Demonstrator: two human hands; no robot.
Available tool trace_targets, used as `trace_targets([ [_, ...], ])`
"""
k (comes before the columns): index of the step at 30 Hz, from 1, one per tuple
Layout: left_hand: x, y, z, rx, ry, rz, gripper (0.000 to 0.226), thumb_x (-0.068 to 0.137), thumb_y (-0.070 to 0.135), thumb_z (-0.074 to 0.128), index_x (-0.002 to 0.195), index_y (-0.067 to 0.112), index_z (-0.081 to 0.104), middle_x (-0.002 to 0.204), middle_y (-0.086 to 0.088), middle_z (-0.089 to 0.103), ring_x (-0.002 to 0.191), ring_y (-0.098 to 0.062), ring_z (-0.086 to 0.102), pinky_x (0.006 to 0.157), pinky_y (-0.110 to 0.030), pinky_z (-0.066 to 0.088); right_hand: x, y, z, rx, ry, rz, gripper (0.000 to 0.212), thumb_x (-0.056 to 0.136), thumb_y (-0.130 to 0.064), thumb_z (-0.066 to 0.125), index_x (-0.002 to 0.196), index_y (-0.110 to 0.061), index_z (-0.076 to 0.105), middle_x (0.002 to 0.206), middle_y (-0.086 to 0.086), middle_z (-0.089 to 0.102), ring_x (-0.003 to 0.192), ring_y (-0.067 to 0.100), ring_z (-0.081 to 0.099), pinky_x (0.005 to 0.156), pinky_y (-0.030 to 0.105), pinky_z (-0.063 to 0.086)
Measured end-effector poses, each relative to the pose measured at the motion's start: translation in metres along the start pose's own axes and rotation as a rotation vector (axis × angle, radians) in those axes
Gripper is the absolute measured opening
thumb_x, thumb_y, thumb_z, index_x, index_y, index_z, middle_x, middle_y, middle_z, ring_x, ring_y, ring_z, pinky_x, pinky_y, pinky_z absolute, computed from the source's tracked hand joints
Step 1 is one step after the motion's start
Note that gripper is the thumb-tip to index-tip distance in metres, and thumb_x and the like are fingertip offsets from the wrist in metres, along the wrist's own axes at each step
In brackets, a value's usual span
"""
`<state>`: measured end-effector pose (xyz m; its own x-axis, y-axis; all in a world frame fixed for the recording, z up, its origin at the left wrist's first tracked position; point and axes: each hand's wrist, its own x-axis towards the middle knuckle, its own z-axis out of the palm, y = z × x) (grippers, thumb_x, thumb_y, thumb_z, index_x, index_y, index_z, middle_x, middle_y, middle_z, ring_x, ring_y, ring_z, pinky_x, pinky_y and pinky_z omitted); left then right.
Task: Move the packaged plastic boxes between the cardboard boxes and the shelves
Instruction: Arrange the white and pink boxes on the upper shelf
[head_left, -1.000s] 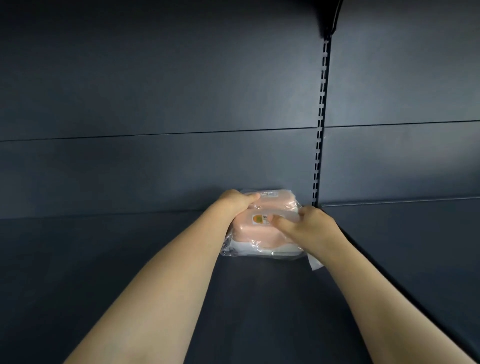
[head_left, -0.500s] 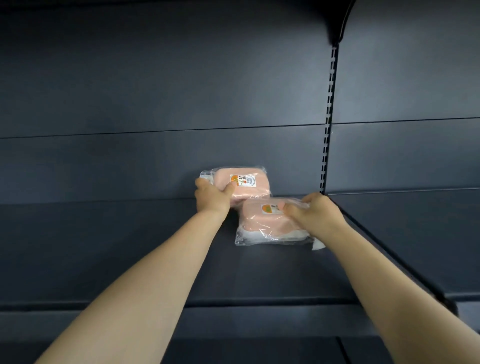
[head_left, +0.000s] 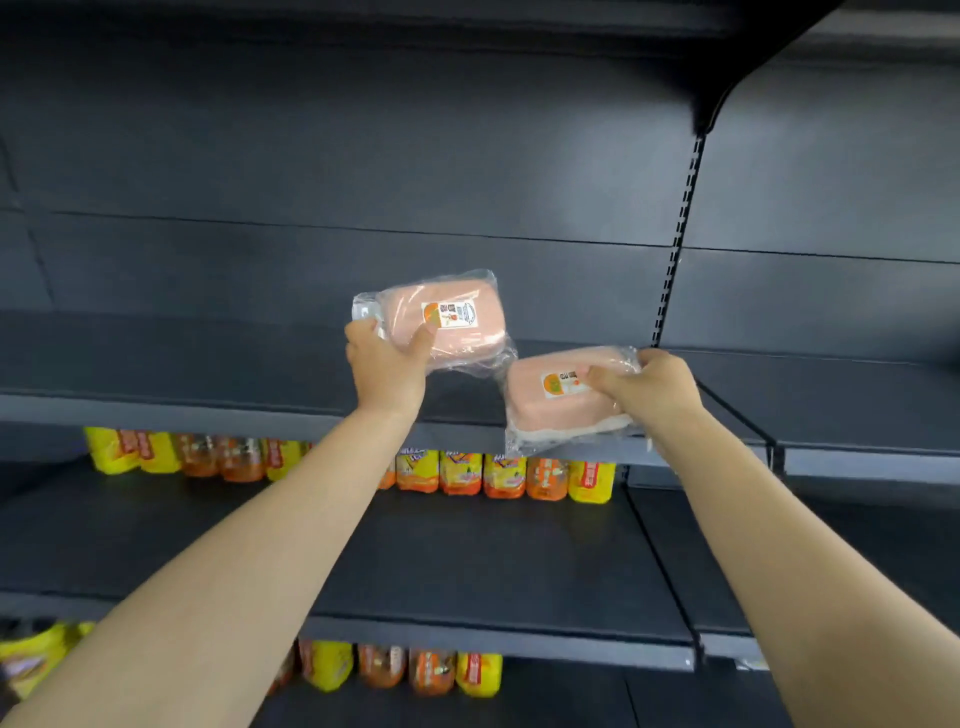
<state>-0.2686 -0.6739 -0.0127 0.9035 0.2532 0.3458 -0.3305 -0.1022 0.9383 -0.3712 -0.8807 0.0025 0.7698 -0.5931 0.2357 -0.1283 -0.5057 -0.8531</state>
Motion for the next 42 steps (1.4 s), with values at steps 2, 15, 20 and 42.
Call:
trace_targets([
  [2,-0.015,-0.003,-0.038,-0.051,0.01,-0.033,0.067,0.076,0.042,0.072,0.122,0.011,0.036,0.125,-0.009,0.048,0.106,-0.026,0.056,0.088,-0.046,0.054,-0.038,-0.008,-0.001,-0.03,0.03,-0.023,0.06,0.076,-0.04,0.075,0.12,-0.004,0.056,0.111,0.009,0.064,0.101,0.027,0.06,0.082,0.035,0.049],
  [15,-0.172,-0.115,-0.226,0.043,-0.269,-0.32,0.076,0.07,0.05,0.071,0.13,0.009,0.047,0.119,-0.003,0.058,0.107,-0.027,0.062,0.086,-0.046,0.055,-0.263,0.07,0.056,-0.209,-0.108,0.243,0.067,0.073,-0.041,0.078,0.125,-0.005,0.056,0.108,0.007,0.062,0.089,0.022,0.056,0.064,0.026,0.038],
  [20,-0.218,-0.162,-0.237,0.073,-0.365,-0.45,0.065,0.069,0.053,0.072,0.118,0.012,0.055,0.109,-0.005,0.065,0.095,-0.024,0.065,0.084,-0.044,0.056,-0.309,0.123,0.06,-0.249,-0.157,0.341,0.057,0.075,-0.031,0.078,0.12,-0.004,0.056,0.094,0.002,0.055,0.084,0.019,0.051,0.071,0.027,0.038],
  [42,-0.331,-0.39,-0.063,0.352,-0.439,-0.93,0.035,0.083,0.027,0.071,0.1,0.013,0.044,0.091,0.001,0.053,0.094,-0.026,0.063,0.058,-0.018,0.056,-0.292,0.455,0.11,-0.329,-0.439,0.863,0.037,0.067,-0.038,0.078,0.089,-0.012,0.064,0.071,0.002,0.065,0.062,0.016,0.059,0.054,0.028,0.045],
])
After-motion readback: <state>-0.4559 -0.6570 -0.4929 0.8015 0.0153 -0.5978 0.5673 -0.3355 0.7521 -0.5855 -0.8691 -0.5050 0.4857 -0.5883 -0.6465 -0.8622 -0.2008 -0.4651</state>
